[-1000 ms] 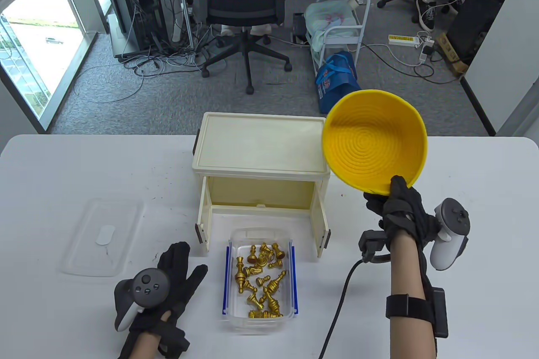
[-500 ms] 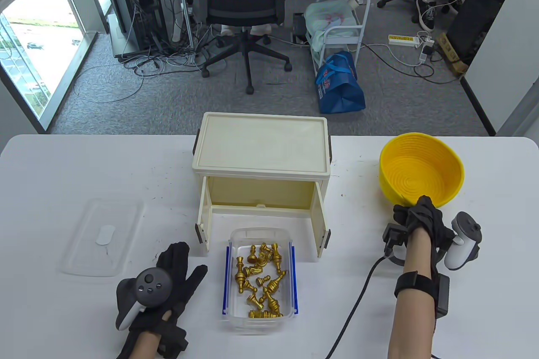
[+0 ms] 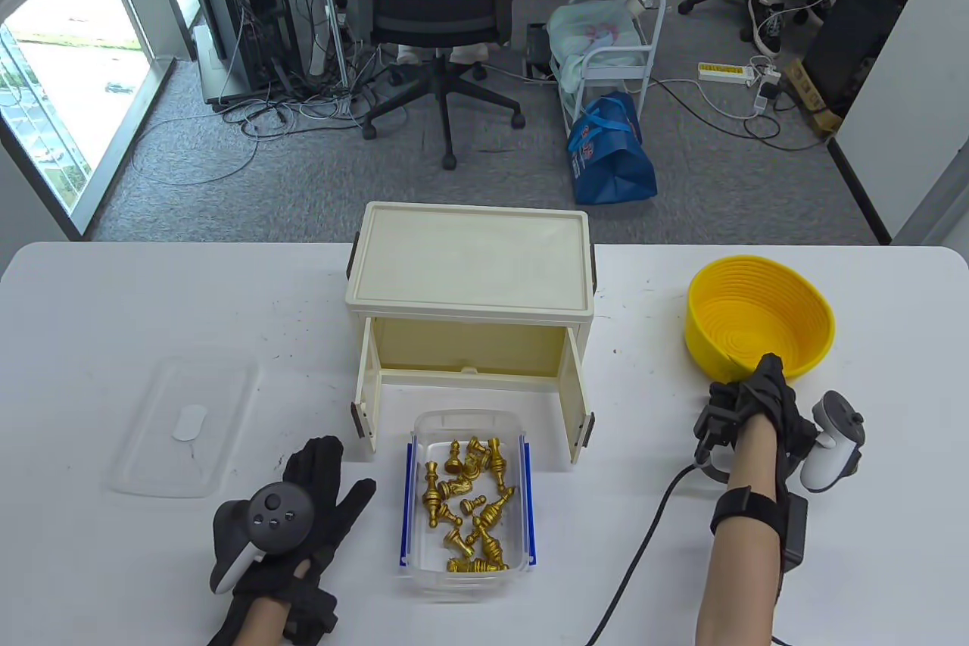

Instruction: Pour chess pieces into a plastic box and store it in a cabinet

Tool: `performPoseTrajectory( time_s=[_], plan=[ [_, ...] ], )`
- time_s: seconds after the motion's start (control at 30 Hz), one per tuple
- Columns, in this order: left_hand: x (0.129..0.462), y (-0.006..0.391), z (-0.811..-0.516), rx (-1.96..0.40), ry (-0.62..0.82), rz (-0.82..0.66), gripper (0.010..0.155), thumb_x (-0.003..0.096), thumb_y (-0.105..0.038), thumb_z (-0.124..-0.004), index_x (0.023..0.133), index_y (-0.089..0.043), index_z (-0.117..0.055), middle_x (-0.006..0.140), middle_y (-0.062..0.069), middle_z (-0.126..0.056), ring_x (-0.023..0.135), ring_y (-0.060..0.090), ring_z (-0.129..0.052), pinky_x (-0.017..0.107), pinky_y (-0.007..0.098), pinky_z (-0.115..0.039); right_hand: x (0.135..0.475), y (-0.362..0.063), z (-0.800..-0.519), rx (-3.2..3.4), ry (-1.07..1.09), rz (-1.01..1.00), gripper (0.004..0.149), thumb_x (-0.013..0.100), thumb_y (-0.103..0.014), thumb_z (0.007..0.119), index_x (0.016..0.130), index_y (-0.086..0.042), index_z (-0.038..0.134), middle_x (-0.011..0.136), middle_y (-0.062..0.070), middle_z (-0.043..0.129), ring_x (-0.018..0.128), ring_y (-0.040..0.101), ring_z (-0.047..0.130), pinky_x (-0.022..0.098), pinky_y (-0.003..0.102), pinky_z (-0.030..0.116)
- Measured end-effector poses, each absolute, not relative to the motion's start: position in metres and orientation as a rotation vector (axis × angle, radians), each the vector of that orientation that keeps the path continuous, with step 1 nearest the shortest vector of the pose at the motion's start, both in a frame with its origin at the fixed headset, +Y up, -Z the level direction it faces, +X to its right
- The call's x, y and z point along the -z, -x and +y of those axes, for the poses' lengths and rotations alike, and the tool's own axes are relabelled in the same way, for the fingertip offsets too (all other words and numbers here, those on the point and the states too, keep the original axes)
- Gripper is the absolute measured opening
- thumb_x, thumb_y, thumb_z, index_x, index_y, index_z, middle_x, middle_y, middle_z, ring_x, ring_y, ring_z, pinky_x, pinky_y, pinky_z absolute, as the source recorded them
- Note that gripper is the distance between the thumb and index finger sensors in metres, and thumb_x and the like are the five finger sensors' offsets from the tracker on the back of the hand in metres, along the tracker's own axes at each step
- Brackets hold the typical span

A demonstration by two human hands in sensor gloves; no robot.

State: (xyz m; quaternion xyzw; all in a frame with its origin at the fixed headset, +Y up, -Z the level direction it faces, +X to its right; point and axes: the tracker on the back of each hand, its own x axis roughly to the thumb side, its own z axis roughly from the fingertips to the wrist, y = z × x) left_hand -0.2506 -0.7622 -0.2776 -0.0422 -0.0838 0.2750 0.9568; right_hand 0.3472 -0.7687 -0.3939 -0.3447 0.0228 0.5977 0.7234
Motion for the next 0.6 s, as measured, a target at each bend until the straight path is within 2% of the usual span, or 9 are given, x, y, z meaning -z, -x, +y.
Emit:
performPoseTrajectory(
  time_s=[0.1,0.2,0.4,0.6],
  plan=[
    [0.277,0.251,-0.761,-0.564,0.076,-0.172,0.084,0.0685,-0.059,-0.050,0.126,-0.001,-0.028,0.126,0.035,-0.032,0.108,0.063,-0.034,0.073,0.071,-0.050,0.386,-0.347,-0.754,-1.378,0.747,0.067,0.080,0.071,-0.048,0.050,0.109,0.010,0.010,0.110,0.037,0.042,0.090,0.053,0.069,0.062,0.054,0.068],
    [0.277,0.254,-0.758,-0.562,0.057,-0.164,0.085,0.0685,-0.059,-0.050,0.126,-0.001,-0.028,0.126,0.034,-0.032,0.108,0.063,-0.034,0.073,0.071,-0.050,0.373,-0.344,-0.735,-1.450,0.727,0.071,0.081,0.070,-0.049,0.050,0.109,0.006,0.006,0.114,0.035,0.030,0.097,0.056,0.056,0.066,0.060,0.060],
    [0.276,0.258,-0.757,-0.609,0.053,-0.162,0.084,0.0685,-0.059,-0.050,0.126,-0.001,-0.027,0.126,0.034,-0.031,0.108,0.063,-0.034,0.073,0.071,-0.049,0.350,-0.322,-0.696,-1.752,0.672,0.072,0.081,0.069,-0.051,0.052,0.112,0.001,0.008,0.116,0.034,0.018,0.101,0.060,0.045,0.068,0.066,0.053],
    [0.274,0.260,-0.755,-0.637,0.036,-0.165,0.084,0.0684,-0.059,-0.051,0.125,-0.001,-0.028,0.126,0.035,-0.032,0.108,0.063,-0.034,0.073,0.071,-0.050,0.331,-0.280,-0.672,-2.057,0.420,0.123,0.083,0.066,-0.055,0.056,0.114,-0.003,0.011,0.116,0.033,0.011,0.103,0.064,0.032,0.068,0.072,0.044]
  ],
)
